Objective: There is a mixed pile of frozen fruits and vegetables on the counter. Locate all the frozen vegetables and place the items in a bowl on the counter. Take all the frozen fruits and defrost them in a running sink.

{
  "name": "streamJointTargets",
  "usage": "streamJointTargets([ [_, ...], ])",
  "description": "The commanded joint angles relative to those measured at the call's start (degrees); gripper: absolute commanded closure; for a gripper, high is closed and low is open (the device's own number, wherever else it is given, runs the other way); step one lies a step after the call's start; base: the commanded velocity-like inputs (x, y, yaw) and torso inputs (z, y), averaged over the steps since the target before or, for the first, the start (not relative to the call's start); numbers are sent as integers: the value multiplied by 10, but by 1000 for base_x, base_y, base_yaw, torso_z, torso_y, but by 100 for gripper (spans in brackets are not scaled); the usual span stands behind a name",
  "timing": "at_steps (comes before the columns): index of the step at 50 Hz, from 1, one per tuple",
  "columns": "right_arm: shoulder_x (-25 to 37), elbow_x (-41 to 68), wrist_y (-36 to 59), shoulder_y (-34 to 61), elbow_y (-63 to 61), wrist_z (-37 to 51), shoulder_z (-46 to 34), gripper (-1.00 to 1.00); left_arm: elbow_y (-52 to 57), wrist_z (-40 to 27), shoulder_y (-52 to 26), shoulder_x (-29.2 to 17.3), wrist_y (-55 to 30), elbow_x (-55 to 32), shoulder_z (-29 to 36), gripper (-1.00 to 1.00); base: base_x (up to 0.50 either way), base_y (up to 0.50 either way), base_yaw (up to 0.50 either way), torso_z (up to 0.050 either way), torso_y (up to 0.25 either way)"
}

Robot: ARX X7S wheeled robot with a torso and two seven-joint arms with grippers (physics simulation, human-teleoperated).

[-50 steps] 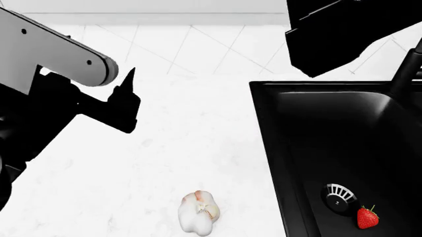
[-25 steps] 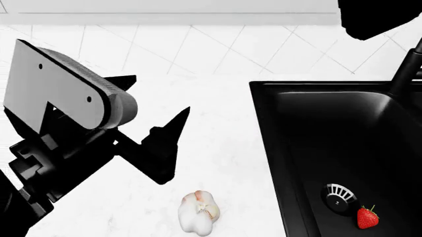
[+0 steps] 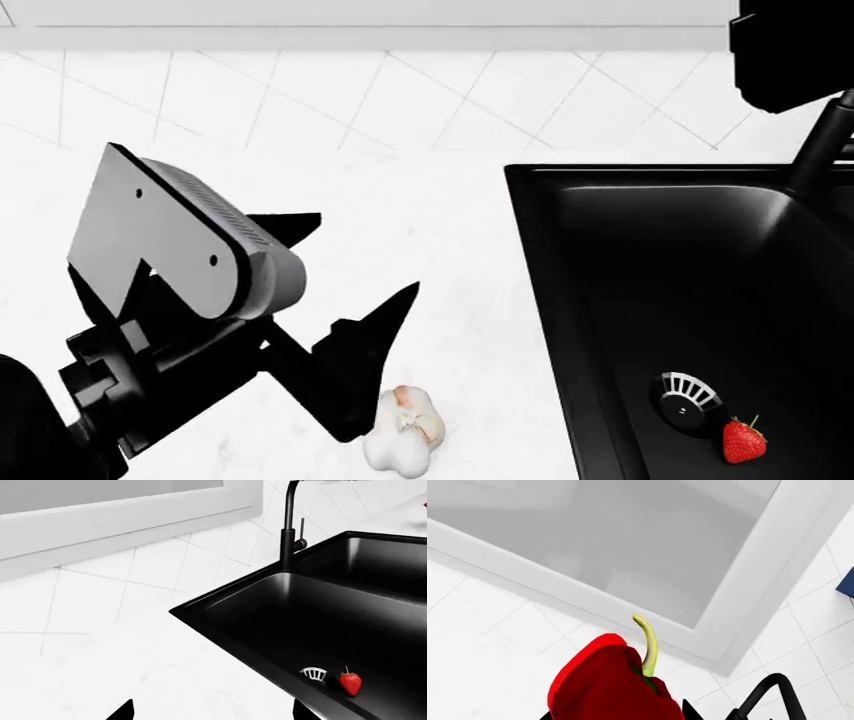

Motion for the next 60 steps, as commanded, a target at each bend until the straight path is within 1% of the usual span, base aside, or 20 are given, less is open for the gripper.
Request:
streamJointTargets([
  [1,9,-1,-2,2,-10,0,-14,100,8,1,-24,8,-46,-43,23,-100,0,0,0,0,0],
  [8,10,0,-2,2,-9,0,-19,100,7,-5,-57,10,-85,-74,35,-100,0,0,0,0,0],
  [21,16,2,-6,2,-17,0,-30,100,6,-54,-115,22,-159,-139,78,-100,0,0,0,0,0],
  [31,19,4,-10,2,-23,0,-36,100,12,-56,-133,26,-178,-180,90,-100,0,0,0,0,0],
  [43,20,4,-12,2,-26,0,-43,100,16,-38,-119,31,-172,-202,96,-100,0,0,0,0,0],
  [60,21,4,-14,2,-28,0,-52,100,-5,-18,-77,36,-165,-177,107,-100,0,0,0,0,1],
])
